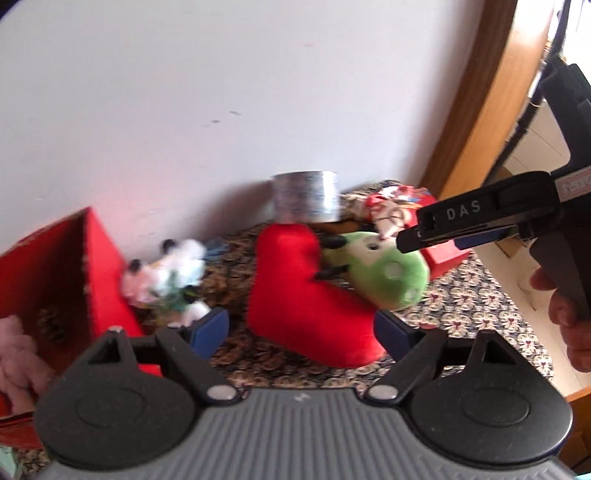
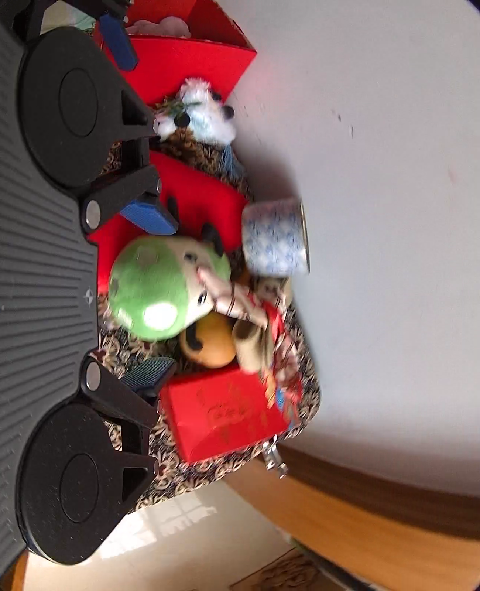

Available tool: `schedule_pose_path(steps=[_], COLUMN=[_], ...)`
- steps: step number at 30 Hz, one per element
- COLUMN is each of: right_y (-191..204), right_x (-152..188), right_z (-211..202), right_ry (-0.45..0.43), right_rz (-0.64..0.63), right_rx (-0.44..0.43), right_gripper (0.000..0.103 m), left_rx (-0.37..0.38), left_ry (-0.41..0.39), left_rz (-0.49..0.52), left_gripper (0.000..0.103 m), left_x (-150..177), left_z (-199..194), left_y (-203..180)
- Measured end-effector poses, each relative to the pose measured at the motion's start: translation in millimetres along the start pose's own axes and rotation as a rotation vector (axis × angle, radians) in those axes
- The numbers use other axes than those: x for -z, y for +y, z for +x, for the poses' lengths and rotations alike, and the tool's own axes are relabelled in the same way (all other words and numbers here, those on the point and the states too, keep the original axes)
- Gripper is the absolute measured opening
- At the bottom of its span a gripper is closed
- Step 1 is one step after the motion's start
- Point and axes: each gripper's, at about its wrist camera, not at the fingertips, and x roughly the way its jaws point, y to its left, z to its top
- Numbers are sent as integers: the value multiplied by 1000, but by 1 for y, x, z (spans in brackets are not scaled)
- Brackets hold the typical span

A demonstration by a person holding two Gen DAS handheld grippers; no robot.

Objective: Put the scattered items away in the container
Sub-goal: 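Move both tools from the box back toward the remaining items, then reach the right gripper toward the white printed tape roll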

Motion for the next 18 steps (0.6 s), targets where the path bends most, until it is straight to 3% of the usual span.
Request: schedule_pose_path(steps=[5, 11, 15, 18], right_y=[-48, -58, -58, -50], right_x=[-7, -19, -39, -56], right_z=[5, 16, 21, 30], right_ry=[60, 72, 38, 22], right_rz=[66, 31, -26, -98], right_rx=[-84, -145, -176, -205], right_gripper=[76, 76, 76, 75], left_rx=[115, 80, 87, 32], left_ry=[48, 93, 46, 13], left_rz=[3, -7, -2, -34], left_gripper=[96, 98, 99, 99], left_x=[-18, -27, -34, -45], left_z=[37, 72, 64, 64], left_y=[-48, -70, -66, -49])
